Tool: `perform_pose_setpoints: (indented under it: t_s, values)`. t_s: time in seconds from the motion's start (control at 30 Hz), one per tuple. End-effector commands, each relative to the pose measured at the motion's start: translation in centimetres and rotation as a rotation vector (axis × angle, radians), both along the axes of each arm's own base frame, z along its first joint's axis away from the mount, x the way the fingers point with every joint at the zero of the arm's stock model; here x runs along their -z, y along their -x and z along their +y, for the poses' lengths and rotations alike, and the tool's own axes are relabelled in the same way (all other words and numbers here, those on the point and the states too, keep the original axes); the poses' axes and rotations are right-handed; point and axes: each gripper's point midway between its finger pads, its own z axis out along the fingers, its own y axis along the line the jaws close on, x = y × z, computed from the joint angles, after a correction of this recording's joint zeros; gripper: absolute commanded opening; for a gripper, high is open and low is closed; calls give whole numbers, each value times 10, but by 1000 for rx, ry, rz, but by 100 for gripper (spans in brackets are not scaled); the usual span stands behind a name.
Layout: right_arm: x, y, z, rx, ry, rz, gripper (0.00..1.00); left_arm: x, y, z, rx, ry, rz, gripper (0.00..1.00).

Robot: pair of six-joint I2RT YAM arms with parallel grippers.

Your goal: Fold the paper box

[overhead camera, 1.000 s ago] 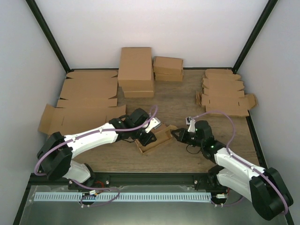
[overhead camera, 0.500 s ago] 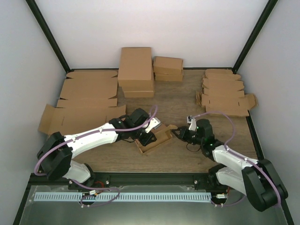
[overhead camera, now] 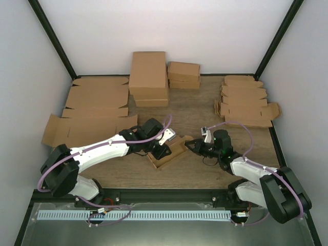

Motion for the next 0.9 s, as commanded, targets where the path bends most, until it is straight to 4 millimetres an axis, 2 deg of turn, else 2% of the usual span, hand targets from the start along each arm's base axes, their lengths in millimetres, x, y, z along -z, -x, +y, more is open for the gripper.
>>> perform_pose_setpoints:
  t_s: [0.0, 0.1, 0.27, 0.4, 0.7, 0.87]
  values:
    - [-4, 0, 3, -27, -12, -19, 1, -7, 0, -7, 12, 30, -1, 22]
    - [0, -2, -1, -3, 15, -17, 1, -7, 0, -7, 13, 27, 1, 22]
    - [-8, -16, -17, 104, 73, -77, 1, -11, 0, -7, 14, 27, -3, 23]
    - [-10, -26, -12, 95, 81, -83, 1, -11, 0, -6, 20, 17, -1, 23]
    - [2, -11, 15, -41, 14, -32, 1, -7, 1, -9, 18, 31, 11, 23]
    - [5, 0, 14, -56, 14, -17, 1, -3, 1, -10, 18, 27, 21, 23]
